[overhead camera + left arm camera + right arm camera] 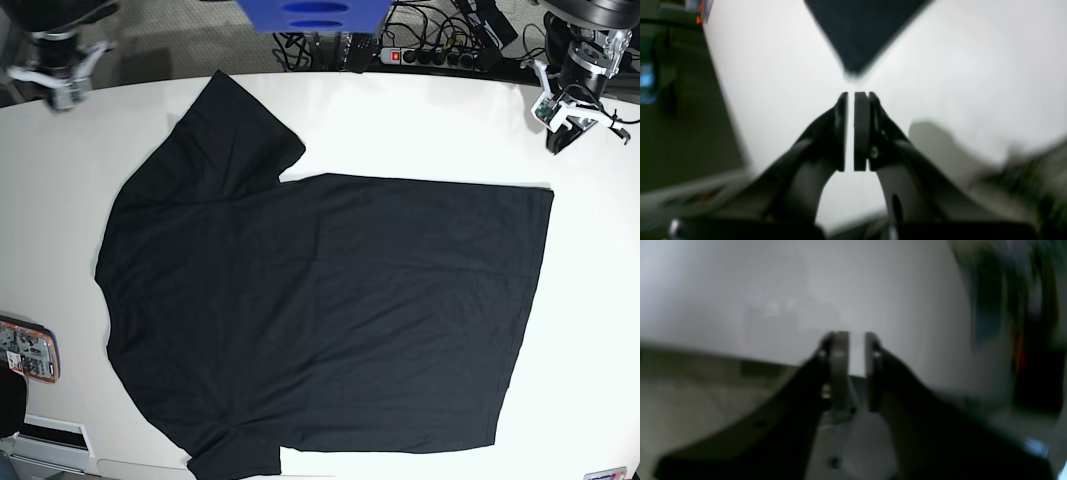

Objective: Fold the T-shirt properly
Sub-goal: 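Move both grippers down toward the shoulder corners of the black T-shirt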

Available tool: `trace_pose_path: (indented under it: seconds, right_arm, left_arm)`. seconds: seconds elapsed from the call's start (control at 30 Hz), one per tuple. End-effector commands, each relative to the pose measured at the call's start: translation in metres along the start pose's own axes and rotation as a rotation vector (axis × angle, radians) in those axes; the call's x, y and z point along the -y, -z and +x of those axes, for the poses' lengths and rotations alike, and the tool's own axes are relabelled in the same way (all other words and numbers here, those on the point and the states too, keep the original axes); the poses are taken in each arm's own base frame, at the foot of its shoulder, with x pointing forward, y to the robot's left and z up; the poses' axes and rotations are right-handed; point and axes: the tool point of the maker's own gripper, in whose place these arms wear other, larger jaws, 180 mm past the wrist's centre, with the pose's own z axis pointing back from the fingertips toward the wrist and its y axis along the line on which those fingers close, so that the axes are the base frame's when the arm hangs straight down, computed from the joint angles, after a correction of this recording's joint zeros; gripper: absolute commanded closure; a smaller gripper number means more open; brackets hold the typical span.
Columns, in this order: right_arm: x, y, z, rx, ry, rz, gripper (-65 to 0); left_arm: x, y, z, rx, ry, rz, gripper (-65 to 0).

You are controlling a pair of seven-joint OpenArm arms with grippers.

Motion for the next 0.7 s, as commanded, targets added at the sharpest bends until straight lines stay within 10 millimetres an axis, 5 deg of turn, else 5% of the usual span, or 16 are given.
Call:
trace_pose_path:
  seconds: [0.0,0.1,0.37,0.67]
  right_arm:
    - [-0.001,-0.003,0.003,0.008,-0.061,0.005,-16.2]
    - [-0.031,-0.001,0.018,0.045,-0.168,0.082,-18.9]
    - [-0.072,0.004,0.057,0.132,-0.274,0.142,-19.0]
    - [-0.127,-0.004,0.104,0.204,-0.36,0.225,-18.8]
  left_arm:
    - [-0.012,-0.004,0.001,-0.007,0.036,0.037,-6.2]
    - [-0.017,-0.004,-0.01,-0.069,0.094,0.042,-14.9]
    - [-0.01,0.0,-0.021,-0.149,0.129,0.0,-35.9]
    - [-0.027,0.011,-0.007,-0.11,0.116,0.056,-40.5]
